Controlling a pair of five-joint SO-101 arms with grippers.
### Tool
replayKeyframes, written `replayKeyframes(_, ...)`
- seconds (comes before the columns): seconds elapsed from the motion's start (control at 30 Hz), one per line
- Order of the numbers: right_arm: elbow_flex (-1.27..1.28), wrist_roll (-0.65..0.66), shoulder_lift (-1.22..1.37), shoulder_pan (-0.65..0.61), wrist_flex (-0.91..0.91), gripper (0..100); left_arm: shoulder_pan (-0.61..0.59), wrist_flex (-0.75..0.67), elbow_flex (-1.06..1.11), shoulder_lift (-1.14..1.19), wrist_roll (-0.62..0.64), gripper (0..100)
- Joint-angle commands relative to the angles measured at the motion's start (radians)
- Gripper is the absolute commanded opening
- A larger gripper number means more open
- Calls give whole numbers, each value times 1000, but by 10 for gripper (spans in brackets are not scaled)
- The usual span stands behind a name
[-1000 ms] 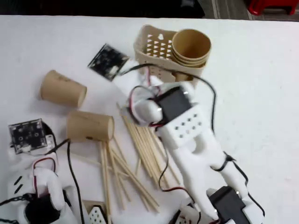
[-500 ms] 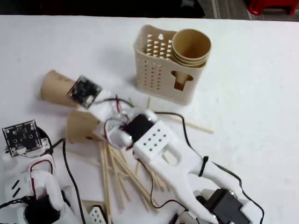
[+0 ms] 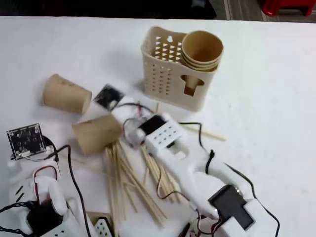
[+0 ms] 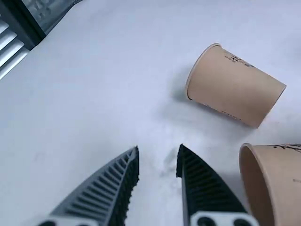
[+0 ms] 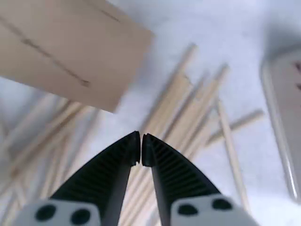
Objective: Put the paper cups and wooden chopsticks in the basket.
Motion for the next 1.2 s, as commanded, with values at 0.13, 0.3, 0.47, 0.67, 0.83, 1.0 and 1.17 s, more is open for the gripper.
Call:
replayKeyframes(0.13, -5, 6, -33, 131, 68, 18, 38, -38, -5, -4, -5, 148)
replayKeyframes(0.3, 2, 0, -127, 189, 142, 18, 70, -37, -18, -2, -71, 228)
replayKeyframes(0.47, 107, 0, -239, 186, 117, 18, 70, -29, -31, -1, -103, 240)
replayKeyframes(0.67, 245, 5, -364, 193, 15, 18, 119, 58, -77, 7, -152, 241)
replayKeyframes(0.83, 282, 5, -414, 194, -4, 18, 193, 137, -238, 183, -150, 241)
replayKeyframes(1.0, 285, 5, -407, 196, -4, 18, 217, 141, -396, 512, -135, 242)
replayKeyframes(1.17, 285, 5, -403, 196, -5, 18, 240, 147, -493, 791, -68, 312)
